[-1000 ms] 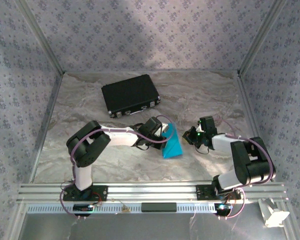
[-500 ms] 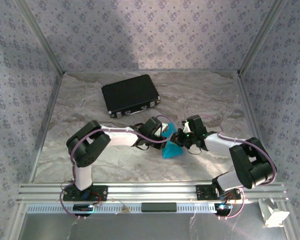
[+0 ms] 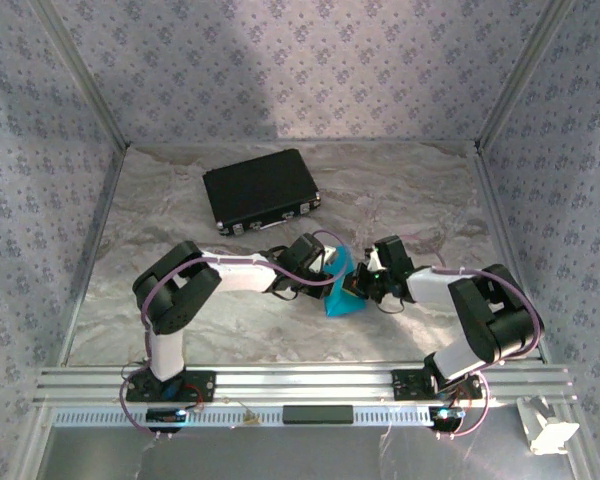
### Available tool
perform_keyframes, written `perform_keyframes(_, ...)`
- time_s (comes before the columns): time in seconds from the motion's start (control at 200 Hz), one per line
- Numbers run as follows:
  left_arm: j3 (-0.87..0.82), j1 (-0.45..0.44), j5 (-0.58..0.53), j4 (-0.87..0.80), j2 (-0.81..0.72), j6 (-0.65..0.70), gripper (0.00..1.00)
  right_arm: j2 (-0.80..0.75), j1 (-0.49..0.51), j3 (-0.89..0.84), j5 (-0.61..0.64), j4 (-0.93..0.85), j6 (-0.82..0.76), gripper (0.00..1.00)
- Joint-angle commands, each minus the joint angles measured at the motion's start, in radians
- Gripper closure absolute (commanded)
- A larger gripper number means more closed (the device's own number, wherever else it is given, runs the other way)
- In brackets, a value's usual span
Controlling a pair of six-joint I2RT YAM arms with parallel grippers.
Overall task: Fold a paper plane with a square sheet of paper (pick it up from the middle)
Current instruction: Fold the triangle a second time at the center of the table.
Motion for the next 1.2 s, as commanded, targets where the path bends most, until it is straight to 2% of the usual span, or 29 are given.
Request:
perform_keyframes(0.0,-0.008,0.002,-0.02,-0.049,-0.01,-0.007,0.93,0.027,-0.006,-0.057,0.042,-0.02,0.022,1.0)
perform_keyframes(0.04,-0.026,0.001,-0.046,-0.025,-0.04,-0.026,0.84,0.027,-0.005,-0.062,0.042,-0.012,0.032,1.0)
perform_keyframes(0.085,-0.043,0.003,-0.082,-0.01,-0.073,-0.052,0.8,0.022,-0.006,-0.063,0.043,-0.009,0.035,1.0)
perform_keyframes(0.155,-0.058,0.002,-0.102,0.004,-0.119,-0.078,0.68,0.01,-0.006,-0.062,0.051,-0.017,0.036,1.0)
perform_keyframes(0.24,-0.061,0.003,-0.116,-0.013,-0.166,-0.097,0.6,-0.01,-0.009,-0.06,0.065,-0.034,0.039,1.0)
perform_keyframes(0.295,-0.062,0.003,-0.118,-0.031,-0.191,-0.106,0.59,-0.018,-0.008,-0.062,0.071,-0.037,0.044,1.0)
perform_keyframes(0.375,-0.061,0.003,-0.088,-0.045,-0.209,-0.128,0.61,-0.025,-0.009,-0.067,0.075,-0.036,0.049,1.0)
perform_keyframes(0.525,-0.05,-0.003,0.098,0.007,-0.18,-0.193,0.79,-0.025,-0.009,-0.073,0.086,-0.038,0.056,1.0)
perform_keyframes(0.64,0.002,-0.012,0.194,-0.018,-0.12,-0.228,0.89,-0.022,-0.009,-0.072,0.092,-0.039,0.057,1.0)
perform_keyframes(0.865,0.054,-0.029,0.266,-0.033,-0.059,-0.225,0.9,-0.017,-0.007,-0.076,0.071,-0.005,0.06,1.0)
perform_keyframes(1.034,0.072,-0.032,0.26,-0.058,-0.041,-0.216,0.9,-0.009,0.001,-0.085,0.022,0.082,0.075,1.0)
perform_keyframes(1.194,0.078,-0.032,0.248,-0.075,-0.015,-0.22,0.9,-0.005,0.007,-0.072,0.017,0.076,0.072,1.0)
